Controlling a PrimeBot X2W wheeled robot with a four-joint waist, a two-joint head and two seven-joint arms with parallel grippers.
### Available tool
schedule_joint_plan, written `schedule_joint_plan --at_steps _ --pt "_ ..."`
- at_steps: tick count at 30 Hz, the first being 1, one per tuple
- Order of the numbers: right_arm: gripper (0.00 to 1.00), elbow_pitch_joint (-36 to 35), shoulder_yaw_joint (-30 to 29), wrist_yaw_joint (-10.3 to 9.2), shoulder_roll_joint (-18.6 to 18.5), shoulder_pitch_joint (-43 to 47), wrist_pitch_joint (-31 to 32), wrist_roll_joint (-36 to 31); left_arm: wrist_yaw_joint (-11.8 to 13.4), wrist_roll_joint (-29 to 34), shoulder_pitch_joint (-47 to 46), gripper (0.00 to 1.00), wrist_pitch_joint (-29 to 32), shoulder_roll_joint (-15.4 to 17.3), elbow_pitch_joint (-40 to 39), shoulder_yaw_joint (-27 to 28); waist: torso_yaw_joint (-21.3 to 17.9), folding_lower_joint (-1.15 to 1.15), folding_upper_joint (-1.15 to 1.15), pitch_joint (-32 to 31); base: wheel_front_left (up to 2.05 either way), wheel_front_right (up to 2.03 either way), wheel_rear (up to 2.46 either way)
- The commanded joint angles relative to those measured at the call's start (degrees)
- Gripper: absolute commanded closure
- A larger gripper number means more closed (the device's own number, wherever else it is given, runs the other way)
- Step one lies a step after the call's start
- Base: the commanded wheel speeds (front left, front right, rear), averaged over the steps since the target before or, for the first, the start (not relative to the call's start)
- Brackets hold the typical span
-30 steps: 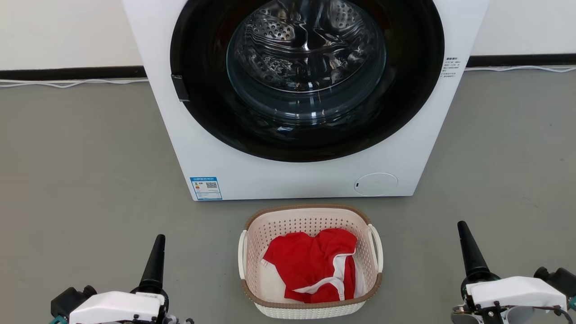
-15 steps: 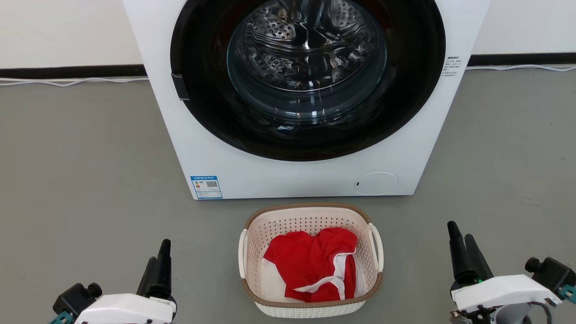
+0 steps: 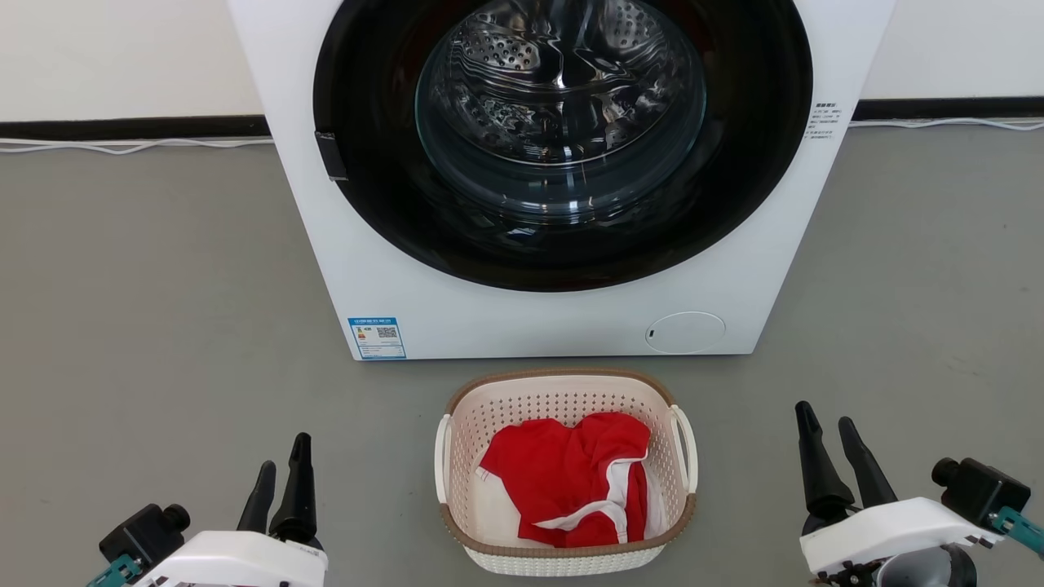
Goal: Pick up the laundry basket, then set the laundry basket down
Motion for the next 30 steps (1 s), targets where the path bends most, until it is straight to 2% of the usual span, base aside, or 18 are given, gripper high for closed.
schedule_joint_plan --at_steps 1,30 --pt "0.00 -1.3 0.8 0.25 -0.6 -2.2 -1.0 -1.8 0.5 1.6 -0.9 0.00 -0.7 0.6 -1.5 0.8 0.0 0.00 0.00 0.0 0.00 0.00 0.00" --pt "0.00 -0.9 2.3 0.36 -0.2 -2.1 -6.1 -24.1 1.4 21.4 0.1 0.00 -5.7 0.8 -1.5 0.5 -0.1 0.00 0.00 0.4 0.00 0.00 0.00"
